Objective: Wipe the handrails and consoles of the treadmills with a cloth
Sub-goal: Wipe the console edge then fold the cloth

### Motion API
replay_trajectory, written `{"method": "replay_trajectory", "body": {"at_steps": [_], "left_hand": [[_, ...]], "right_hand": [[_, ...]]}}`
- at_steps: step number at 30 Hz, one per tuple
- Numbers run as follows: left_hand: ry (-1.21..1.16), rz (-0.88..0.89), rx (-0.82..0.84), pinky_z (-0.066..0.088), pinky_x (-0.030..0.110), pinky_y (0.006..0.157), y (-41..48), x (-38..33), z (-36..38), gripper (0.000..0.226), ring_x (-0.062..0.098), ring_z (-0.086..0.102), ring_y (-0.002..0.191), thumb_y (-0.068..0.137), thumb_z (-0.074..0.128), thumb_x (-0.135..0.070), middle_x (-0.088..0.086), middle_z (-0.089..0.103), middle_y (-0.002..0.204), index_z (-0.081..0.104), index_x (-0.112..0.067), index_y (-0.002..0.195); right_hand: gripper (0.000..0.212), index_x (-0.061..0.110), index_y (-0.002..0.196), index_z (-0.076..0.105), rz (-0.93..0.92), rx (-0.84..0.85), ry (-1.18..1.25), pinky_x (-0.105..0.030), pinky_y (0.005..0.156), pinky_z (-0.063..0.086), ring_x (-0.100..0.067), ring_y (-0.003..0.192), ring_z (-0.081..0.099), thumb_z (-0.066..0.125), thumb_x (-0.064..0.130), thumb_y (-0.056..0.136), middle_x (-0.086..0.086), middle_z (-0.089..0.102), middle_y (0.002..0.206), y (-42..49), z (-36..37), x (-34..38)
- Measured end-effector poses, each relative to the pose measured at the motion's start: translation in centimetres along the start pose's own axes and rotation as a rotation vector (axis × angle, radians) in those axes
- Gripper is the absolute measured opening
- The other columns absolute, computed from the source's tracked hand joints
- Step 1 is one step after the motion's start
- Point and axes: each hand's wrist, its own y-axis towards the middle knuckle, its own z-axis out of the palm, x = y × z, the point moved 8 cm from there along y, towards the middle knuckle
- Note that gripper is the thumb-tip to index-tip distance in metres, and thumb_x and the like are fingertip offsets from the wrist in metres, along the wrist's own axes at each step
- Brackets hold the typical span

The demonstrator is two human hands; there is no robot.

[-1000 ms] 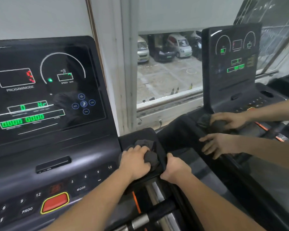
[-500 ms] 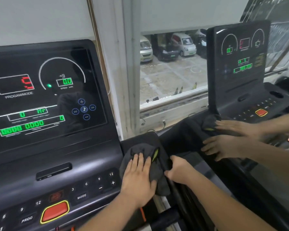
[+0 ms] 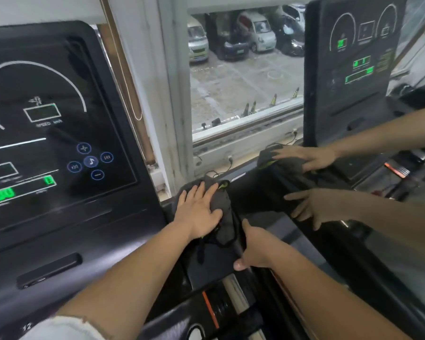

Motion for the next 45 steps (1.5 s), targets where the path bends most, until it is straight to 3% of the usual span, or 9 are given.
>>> {"method": "replay_trajectory", "body": {"at_steps": [9, 17, 21, 23, 27, 31, 37, 43, 45], "left_hand": [[0.181, 0.221, -0.082, -0.007, 0.040, 0.127, -10.0, -1.5, 3.6, 0.080, 0.026, 0.001, 0.159, 0.090, 0.037, -0.055, 0.005, 0.004, 0.173, 0.016, -0.031, 0.163], [0.095, -0.018, -0.124, -0.004, 0.046, 0.128, -6.4, -0.5, 1.8, 0.077, 0.025, -0.004, 0.159, 0.095, 0.038, -0.054, 0.004, -0.002, 0.173, 0.009, -0.032, 0.163], [0.182, 0.212, -0.080, 0.008, 0.046, 0.128, -13.5, -2.5, 4.9, 0.080, 0.027, 0.015, 0.158, 0.085, 0.039, -0.054, 0.008, 0.015, 0.171, 0.027, -0.029, 0.161], [0.221, 0.293, -0.070, 0.014, 0.044, 0.128, -13.9, -1.6, 4.7, 0.082, 0.024, 0.023, 0.156, 0.081, 0.035, -0.056, 0.004, 0.023, 0.170, 0.032, -0.031, 0.160], [0.194, 0.231, -0.109, 0.004, 0.038, 0.128, -9.8, -0.4, 2.1, 0.076, 0.017, 0.006, 0.159, 0.092, 0.035, -0.056, -0.003, 0.008, 0.173, 0.016, -0.035, 0.163], [0.087, 0.077, -0.146, 0.000, 0.044, 0.128, -10.1, -1.8, 3.3, 0.073, 0.020, 0.000, 0.159, 0.095, 0.039, -0.052, -0.003, 0.006, 0.173, 0.014, -0.036, 0.162], [0.150, 0.354, -0.171, 0.031, 0.049, 0.121, -15.6, -3.6, 7.0, 0.069, 0.028, 0.045, 0.143, 0.080, 0.051, -0.054, 0.000, 0.048, 0.156, 0.054, -0.031, 0.145], [-0.292, 0.148, -0.194, -0.001, 0.035, 0.128, -11.2, -8.4, 6.5, 0.067, 0.013, 0.011, 0.157, 0.094, 0.042, -0.054, -0.011, 0.023, 0.168, 0.033, -0.036, 0.157], [-0.257, 0.242, -0.189, -0.004, 0.040, 0.128, -12.4, -11.6, 8.0, 0.068, 0.016, 0.010, 0.158, 0.090, 0.041, -0.053, -0.008, 0.029, 0.167, 0.040, -0.034, 0.155]], "right_hand": [[0.131, 0.014, 0.161, -0.017, -0.050, -0.051, -0.007, -0.044, 0.105, 0.050, -0.029, 0.126, 0.057, 0.082, 0.035, 0.079, -0.011, 0.054, 0.143, 0.8, 0.5, -0.3], [0.128, 0.025, 0.164, -0.005, -0.031, -0.118, 0.084, -0.042, 0.108, 0.048, -0.025, 0.135, 0.051, 0.083, 0.050, 0.074, -0.001, 0.052, 0.149, -0.5, 0.6, -0.9], [0.059, 0.025, 0.133, 0.045, -0.042, -0.269, 0.041, -0.044, 0.087, 0.058, -0.023, 0.102, 0.065, 0.068, 0.043, 0.081, 0.001, 0.067, 0.114, -1.3, 0.6, -1.2], [0.038, 0.021, 0.119, 0.051, -0.016, -0.337, -0.011, -0.039, 0.081, 0.057, -0.024, 0.099, 0.066, 0.063, 0.039, 0.088, -0.001, 0.067, 0.111, -2.3, 0.6, -1.0], [0.044, 0.018, 0.121, 0.049, 0.004, -0.474, -0.057, -0.037, 0.078, 0.053, -0.027, 0.107, 0.065, 0.067, 0.044, 0.091, -0.004, 0.062, 0.117, -4.6, 0.8, -0.6], [0.044, 0.022, 0.119, 0.057, 0.010, -0.443, 0.237, -0.038, 0.083, 0.056, -0.022, 0.103, 0.066, 0.069, 0.050, 0.087, 0.001, 0.066, 0.111, -6.5, 2.6, -2.5], [0.070, 0.024, 0.112, 0.058, 0.247, -0.177, 0.137, -0.035, 0.083, 0.055, -0.018, 0.099, 0.063, 0.076, 0.070, 0.063, 0.004, 0.063, 0.109, -9.8, 7.0, -8.7], [0.044, 0.028, 0.087, 0.055, 0.173, -0.264, 0.181, -0.031, 0.071, 0.050, -0.018, 0.087, 0.061, 0.077, 0.062, 0.068, 0.006, 0.058, 0.085, -11.3, 7.4, -8.4], [0.032, 0.032, 0.078, 0.055, 0.124, -0.274, 0.231, -0.026, 0.068, 0.046, -0.014, 0.083, 0.060, 0.081, 0.050, 0.073, 0.012, 0.054, 0.076, -11.8, 7.4, -8.5]]}}
